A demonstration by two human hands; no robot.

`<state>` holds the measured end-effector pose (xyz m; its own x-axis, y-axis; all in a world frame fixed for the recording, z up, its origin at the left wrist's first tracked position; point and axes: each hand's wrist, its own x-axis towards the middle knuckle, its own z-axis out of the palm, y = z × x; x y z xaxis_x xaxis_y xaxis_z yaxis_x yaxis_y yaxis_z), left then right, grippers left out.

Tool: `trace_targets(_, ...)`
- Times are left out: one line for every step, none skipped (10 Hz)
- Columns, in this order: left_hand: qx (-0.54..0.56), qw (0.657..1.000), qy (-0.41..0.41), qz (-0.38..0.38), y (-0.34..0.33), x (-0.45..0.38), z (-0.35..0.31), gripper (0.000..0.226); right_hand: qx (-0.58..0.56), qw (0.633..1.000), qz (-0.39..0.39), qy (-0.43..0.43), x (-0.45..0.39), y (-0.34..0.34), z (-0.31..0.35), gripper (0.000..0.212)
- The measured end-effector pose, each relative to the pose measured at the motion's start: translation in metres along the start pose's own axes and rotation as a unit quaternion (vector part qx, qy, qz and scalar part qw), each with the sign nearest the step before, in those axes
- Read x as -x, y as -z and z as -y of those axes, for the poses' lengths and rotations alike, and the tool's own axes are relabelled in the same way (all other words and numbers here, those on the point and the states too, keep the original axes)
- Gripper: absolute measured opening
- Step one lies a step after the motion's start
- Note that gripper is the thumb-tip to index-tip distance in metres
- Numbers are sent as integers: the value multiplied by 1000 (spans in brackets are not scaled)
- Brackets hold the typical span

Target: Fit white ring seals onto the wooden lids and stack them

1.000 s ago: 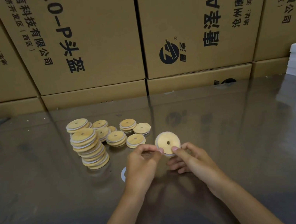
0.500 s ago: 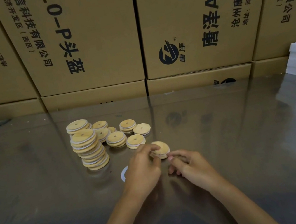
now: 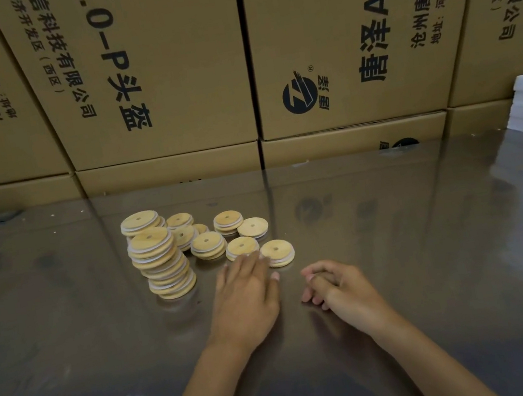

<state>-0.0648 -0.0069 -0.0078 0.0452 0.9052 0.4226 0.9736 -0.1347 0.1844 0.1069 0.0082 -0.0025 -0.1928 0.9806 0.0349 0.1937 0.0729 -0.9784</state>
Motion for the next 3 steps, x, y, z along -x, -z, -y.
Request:
trace_targets(14, 997, -66, 38, -4, 1, -8, 37, -9, 1000, -7, -8, -1, -1, -1, 19)
trace_targets(-27, 999, -17, 31, -9, -2, -5, 40, -14, 1000, -1, -16, -1, 1, 0, 25)
trace_targets(-15, 999, 19, 34, -9, -4, 1, 40, -19, 1000, -2, -7, 2, 3, 2, 31)
